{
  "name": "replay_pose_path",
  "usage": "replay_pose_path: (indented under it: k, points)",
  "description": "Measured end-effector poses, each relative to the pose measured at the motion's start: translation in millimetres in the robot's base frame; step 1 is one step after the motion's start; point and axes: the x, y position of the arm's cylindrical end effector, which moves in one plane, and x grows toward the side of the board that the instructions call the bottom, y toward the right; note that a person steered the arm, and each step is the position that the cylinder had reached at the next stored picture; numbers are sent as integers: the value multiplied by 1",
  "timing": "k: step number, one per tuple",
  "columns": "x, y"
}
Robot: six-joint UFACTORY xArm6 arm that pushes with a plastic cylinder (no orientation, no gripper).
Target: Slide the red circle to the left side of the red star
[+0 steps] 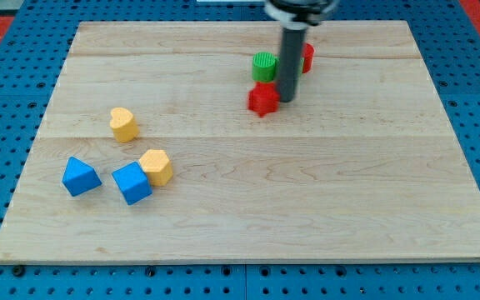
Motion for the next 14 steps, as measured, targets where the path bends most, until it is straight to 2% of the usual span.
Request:
replay_pose_path:
  k: [1, 2, 3, 4, 5, 6, 7, 8, 10, 11, 14]
  points:
    - [0, -50]
    - [16, 32]
    - [-18, 149]
    - [-88, 175]
    - [-94, 79]
    - [-103, 7]
    - [-121, -95]
    - [-144, -113]
    - [-44, -117]
    - [-22, -121]
    - [-27, -124]
